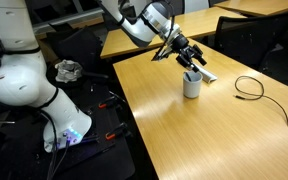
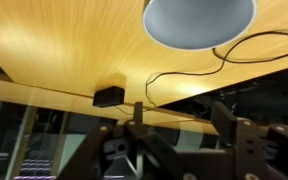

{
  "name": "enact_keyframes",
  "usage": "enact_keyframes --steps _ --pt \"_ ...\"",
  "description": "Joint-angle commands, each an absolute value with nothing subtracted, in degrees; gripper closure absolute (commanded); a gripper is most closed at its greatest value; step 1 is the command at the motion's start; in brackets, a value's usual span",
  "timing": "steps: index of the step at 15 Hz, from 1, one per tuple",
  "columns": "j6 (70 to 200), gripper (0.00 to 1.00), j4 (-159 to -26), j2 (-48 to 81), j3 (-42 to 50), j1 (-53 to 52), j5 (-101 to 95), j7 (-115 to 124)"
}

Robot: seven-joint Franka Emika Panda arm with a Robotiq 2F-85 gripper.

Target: Pick the marker and put it in the cup

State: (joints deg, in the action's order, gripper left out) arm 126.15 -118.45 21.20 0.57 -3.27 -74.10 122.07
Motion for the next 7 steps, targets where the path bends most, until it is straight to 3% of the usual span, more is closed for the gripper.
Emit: enact_keyframes --steps 1,7 --pt "130.59 0.0 -120.51 16.28 -1.3 -0.19 -63.78 109.06" --pt "128.9 0.0 -118.63 10.8 -0.37 0.42 -38.28 75.77"
